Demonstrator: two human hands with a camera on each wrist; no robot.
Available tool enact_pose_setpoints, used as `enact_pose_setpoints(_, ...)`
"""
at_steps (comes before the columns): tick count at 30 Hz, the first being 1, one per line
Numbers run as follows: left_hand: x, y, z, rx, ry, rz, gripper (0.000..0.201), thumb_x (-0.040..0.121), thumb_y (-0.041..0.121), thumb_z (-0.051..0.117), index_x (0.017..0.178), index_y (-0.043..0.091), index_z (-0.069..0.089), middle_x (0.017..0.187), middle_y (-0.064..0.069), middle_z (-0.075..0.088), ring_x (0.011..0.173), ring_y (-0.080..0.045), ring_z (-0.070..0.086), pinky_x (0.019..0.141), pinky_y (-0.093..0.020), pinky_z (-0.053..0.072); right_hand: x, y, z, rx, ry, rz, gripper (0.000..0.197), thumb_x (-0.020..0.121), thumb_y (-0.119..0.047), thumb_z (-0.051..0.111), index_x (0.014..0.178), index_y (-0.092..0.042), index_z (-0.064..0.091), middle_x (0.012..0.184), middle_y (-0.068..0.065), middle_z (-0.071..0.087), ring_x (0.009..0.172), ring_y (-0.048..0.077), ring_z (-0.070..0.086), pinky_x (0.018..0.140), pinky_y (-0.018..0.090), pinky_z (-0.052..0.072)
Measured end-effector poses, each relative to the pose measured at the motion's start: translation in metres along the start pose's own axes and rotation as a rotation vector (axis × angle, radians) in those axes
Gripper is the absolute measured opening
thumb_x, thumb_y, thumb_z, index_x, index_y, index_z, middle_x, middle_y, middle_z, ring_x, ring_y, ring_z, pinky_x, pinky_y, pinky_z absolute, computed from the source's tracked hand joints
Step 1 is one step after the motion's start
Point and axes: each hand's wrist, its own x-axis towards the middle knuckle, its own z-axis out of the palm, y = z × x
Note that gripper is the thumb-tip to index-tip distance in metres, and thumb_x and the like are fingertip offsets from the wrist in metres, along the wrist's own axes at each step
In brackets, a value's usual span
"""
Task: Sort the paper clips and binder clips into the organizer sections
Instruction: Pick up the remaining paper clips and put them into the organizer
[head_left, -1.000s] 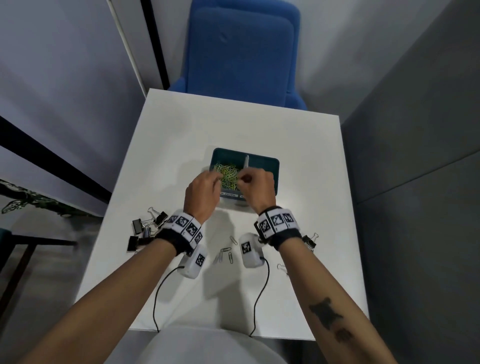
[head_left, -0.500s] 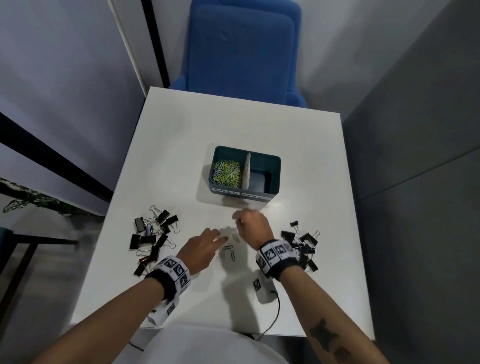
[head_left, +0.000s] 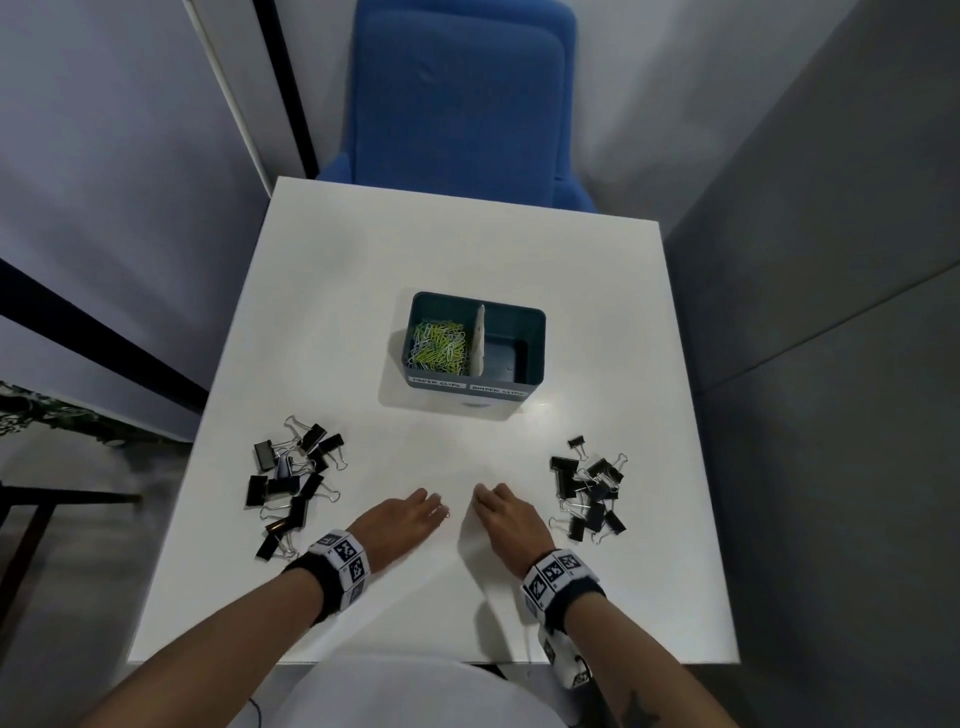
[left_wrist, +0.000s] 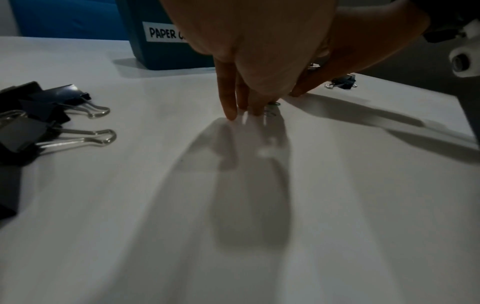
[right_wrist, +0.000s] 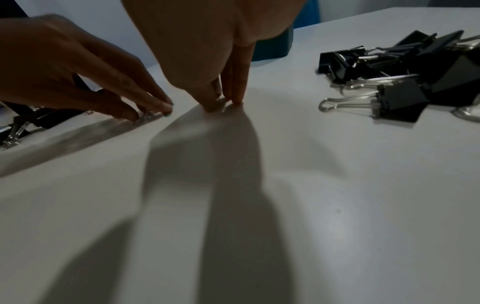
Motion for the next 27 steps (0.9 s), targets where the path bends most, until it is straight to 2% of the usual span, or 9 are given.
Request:
enact_pose_setpoints(4, -0.003, 0.001, -0.007, -0.079, -0.052, -0.199, 0.051, 0.04, 0.007, 0.085, 0.084, 0.017, 0.064, 0.082, 0.001, 0.055, 0.07, -0.015, 0.056, 0.034, -0.024, 0.033, 0.0, -0.003, 0.001, 0.03, 0.006, 0.033, 0.031, 0.047, 0.002, 0.08, 0.072, -0.012, 0.068, 0.083, -0.001, 0.065, 0.073, 0.02, 0.06, 0.039, 0.023, 0.04)
enact_pose_setpoints(6, -0.002, 0.002, -0.005, -0.114, -0.022, -0.299, 0.044, 0.042, 0.005, 0.086, 0.072, 0.02, 0.058, 0.077, 0.003, 0.05, 0.064, -0.015, 0.055, 0.035, -0.023, 0.029, 0.002, -0.006, 0.0, 0.06, -0.002, 0.083, 0.032, 0.045, 0.002, 0.081, 0.069, -0.013, 0.067, 0.075, -0.002, 0.064, 0.069, 0.019, 0.061, 0.039, 0.022, 0.038)
enact_pose_setpoints(8, -0.001, 0.002, 0.002, -0.193, 0.046, -0.391, 0.039, 0.052, 0.004, 0.085, 0.068, 0.02, 0.052, 0.075, 0.003, 0.048, 0.062, -0.015, 0.054, 0.036, -0.023, 0.033, 0.004, -0.007, 0.0, 0.076, -0.004, 0.142, 0.031, 0.044, 0.002, 0.08, 0.066, -0.015, 0.066, 0.07, -0.003, 0.06, 0.067, 0.019, 0.06, 0.039, 0.022, 0.037)
enact_pose_setpoints(12, 0.0, 0.006, 0.003, -0.363, 0.112, -0.517, 0.029, 0.067, 0.006, 0.081, 0.068, 0.017, 0.055, 0.073, 0.001, 0.053, 0.065, -0.021, 0.058, 0.041, -0.029, 0.046, 0.008, -0.011, -0.004, 0.173, 0.018, 0.287, 0.028, 0.054, 0.006, 0.075, 0.069, -0.015, 0.064, 0.066, -0.001, 0.059, 0.063, 0.022, 0.06, 0.043, 0.023, 0.034)
enact_pose_setpoints(16, 0.005, 0.01, -0.006, -0.569, 0.131, -0.679, 0.004, 0.082, 0.008, 0.065, 0.084, 0.012, 0.065, 0.084, -0.007, 0.061, 0.083, -0.027, 0.058, 0.067, -0.035, 0.048, 0.015, -0.014, -0.012, 0.308, 0.044, 0.442, 0.022, 0.082, 0.0, 0.054, 0.097, -0.011, 0.066, 0.086, 0.008, 0.066, 0.075, 0.031, 0.062, 0.059, 0.033, 0.044)
enact_pose_setpoints(17, 0.006, 0.011, -0.008, -0.62, 0.132, -0.723, 0.008, 0.083, 0.008, 0.062, 0.088, 0.011, 0.067, 0.088, -0.008, 0.063, 0.086, -0.027, 0.058, 0.072, -0.034, 0.046, 0.017, -0.014, -0.015, 0.32, 0.021, 0.45, 0.022, 0.084, -0.001, 0.051, 0.098, -0.01, 0.066, 0.09, 0.009, 0.066, 0.079, 0.032, 0.063, 0.062, 0.033, 0.043)
enact_pose_setpoints(21, 0.01, 0.01, -0.013, -0.672, 0.096, -0.784, 0.017, 0.081, 0.006, 0.057, 0.093, 0.011, 0.068, 0.093, -0.009, 0.066, 0.089, -0.028, 0.061, 0.074, -0.031, 0.044, 0.025, -0.007, -0.025, 0.407, 0.03, 0.464, 0.021, 0.084, -0.003, 0.054, 0.091, -0.012, 0.072, 0.091, 0.008, 0.069, 0.081, 0.029, 0.063, 0.064, 0.027, 0.043)
enact_pose_setpoints(24, 0.008, 0.007, -0.016, -0.674, 0.1, -0.808, 0.018, 0.078, 0.004, 0.055, 0.09, 0.01, 0.067, 0.091, -0.009, 0.066, 0.087, -0.029, 0.061, 0.074, -0.032, 0.044, 0.039, -0.005, -0.045, 0.524, 0.164, 0.469, 0.023, 0.076, 0.0, 0.059, 0.086, -0.014, 0.074, 0.089, 0.005, 0.073, 0.079, 0.023, 0.066, 0.071, 0.031, 0.054)
enact_pose_setpoints(27, 0.006, 0.005, -0.017, -0.679, 0.116, -0.856, 0.018, 0.077, 0.004, 0.054, 0.09, 0.011, 0.066, 0.092, -0.008, 0.065, 0.086, -0.03, 0.061, 0.072, -0.03, 0.043, 0.06, -0.004, -0.084, 0.615, 0.333, 0.471, 0.021, 0.075, 0.0, 0.063, 0.085, -0.014, 0.074, 0.087, 0.003, 0.073, 0.075, 0.017, 0.066, 0.074, 0.026, 0.055)
